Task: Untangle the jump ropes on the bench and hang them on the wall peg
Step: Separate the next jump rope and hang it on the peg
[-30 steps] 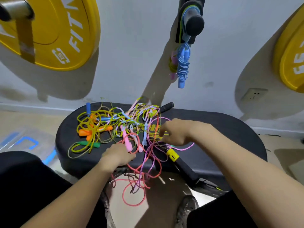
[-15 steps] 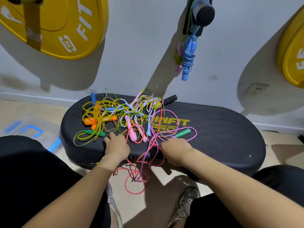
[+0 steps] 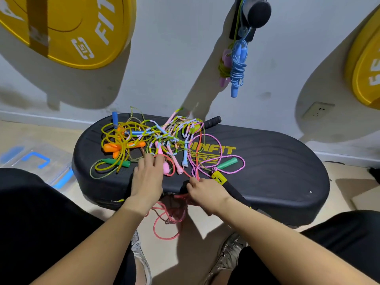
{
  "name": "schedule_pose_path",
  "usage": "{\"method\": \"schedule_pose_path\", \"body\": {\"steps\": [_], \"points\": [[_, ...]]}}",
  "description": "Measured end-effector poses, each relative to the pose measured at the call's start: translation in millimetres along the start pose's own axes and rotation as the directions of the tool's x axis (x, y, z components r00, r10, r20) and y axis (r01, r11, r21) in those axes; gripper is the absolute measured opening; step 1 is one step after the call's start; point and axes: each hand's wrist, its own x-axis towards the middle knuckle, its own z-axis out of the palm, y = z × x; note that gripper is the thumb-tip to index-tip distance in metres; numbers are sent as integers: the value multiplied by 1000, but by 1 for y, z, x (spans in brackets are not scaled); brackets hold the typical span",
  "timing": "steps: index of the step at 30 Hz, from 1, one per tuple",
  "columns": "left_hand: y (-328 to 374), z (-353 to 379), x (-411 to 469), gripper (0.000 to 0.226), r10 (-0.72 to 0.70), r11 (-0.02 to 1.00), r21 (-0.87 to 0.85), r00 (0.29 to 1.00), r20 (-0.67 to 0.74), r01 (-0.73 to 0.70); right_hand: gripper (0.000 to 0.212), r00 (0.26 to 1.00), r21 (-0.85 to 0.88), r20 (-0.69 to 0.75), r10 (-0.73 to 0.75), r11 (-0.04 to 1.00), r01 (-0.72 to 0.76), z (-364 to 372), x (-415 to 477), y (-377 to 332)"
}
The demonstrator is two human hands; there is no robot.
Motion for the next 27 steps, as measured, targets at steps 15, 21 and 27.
{"method": "schedule_pose_path", "body": {"steps": [15,21,27], "points": [[32,-58,10,80,243,642,-766,955,171,-26,8,512,770,-576,637,633,79,-120,-45,46],[78,-113,8,45,328,363,-920,944,-24,-149,17,610,843,-431,665,56,534,-184,-77,43],[87,-122,-7,33,235,403,-915,968,88,-15,21,609,504,-264,748,-432,748,-202,-98,71]]}}
